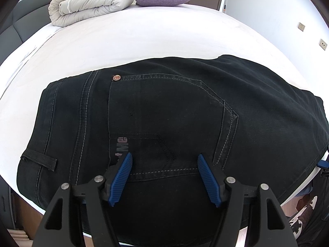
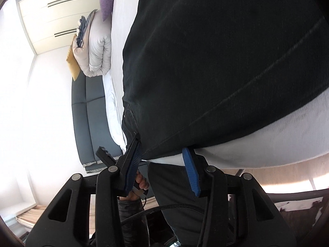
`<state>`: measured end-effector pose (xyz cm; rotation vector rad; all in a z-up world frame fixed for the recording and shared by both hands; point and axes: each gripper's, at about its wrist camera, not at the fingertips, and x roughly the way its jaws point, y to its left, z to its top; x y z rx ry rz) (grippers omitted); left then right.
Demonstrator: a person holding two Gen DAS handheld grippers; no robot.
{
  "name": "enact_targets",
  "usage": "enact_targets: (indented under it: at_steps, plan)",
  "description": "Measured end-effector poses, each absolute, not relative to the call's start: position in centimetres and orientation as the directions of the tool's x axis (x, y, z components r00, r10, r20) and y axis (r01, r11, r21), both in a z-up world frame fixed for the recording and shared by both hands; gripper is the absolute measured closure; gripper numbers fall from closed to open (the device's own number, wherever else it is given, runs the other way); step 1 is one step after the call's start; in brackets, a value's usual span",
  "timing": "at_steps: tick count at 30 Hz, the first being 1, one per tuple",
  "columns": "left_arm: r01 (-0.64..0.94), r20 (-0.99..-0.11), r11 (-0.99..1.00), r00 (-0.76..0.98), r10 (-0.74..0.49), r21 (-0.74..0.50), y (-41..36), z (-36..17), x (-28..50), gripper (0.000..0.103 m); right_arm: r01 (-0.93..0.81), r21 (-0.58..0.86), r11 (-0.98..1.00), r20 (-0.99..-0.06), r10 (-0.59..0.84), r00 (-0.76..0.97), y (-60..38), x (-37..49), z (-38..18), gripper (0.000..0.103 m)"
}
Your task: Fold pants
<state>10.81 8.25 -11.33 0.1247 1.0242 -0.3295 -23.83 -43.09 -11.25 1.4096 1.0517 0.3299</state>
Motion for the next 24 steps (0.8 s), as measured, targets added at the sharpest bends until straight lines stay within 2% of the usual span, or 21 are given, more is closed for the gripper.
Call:
enact_targets:
  at_steps: [4,5,7,8,9,15,19,24]
  plan:
    - [0.325,-0.855,0.945,0.476,-0.207,-0.048,8.1,-11.2,10.8,0.035,0.368,0.906,0.21,-0.394,0.737,0.549,-43.3,-23.2,-11.2,0.062]
    - [0.325,-0.855,0.945,0.475,-0.207,-0.048,8.1,-11.2,10.8,0.034,0.365,0.905,0.218,-0.399,0.735,0.549,-43.4,-23.2,-11.3,0.065]
    - [0.326,-0.855,0.944,0.475,-0.207,-0.048,8.1,-11.3,10.8,0.034,0.371,0.897,0.239,-0.419,0.725,0.547,-43.5,-23.0,-11.7,0.079]
    - [0.326,-0.856,0.944,0.474,-0.208,-0.048,8.1,-11.3,10.8,0.034,0.382,0.89,0.247,-0.434,0.715,0.548,-43.6,-23.1,-11.9,0.094]
    - [0.327,-0.856,0.944,0.474,-0.208,-0.048,8.0,-11.3,10.8,0.034,0.391,0.884,0.257,-0.448,0.708,0.546,-43.7,-23.2,-12.0,0.097]
    - [0.342,-0.861,0.939,0.465,-0.207,-0.041,7.9,-11.2,10.9,0.034,0.372,0.866,0.334,-0.494,0.694,0.524,-43.7,-24.5,-11.3,0.1]
    - [0.345,-0.862,0.938,0.464,-0.207,-0.039,7.6,-11.2,10.8,0.034,0.385,0.869,0.31,-0.483,0.7,0.526,-43.9,-25.0,-12.4,0.101]
    - [0.34,-0.858,0.94,0.471,-0.205,-0.038,7.4,-10.7,10.5,0.035,0.359,0.87,0.339,-0.486,0.716,0.502,-44.1,-25.0,-11.6,0.097]
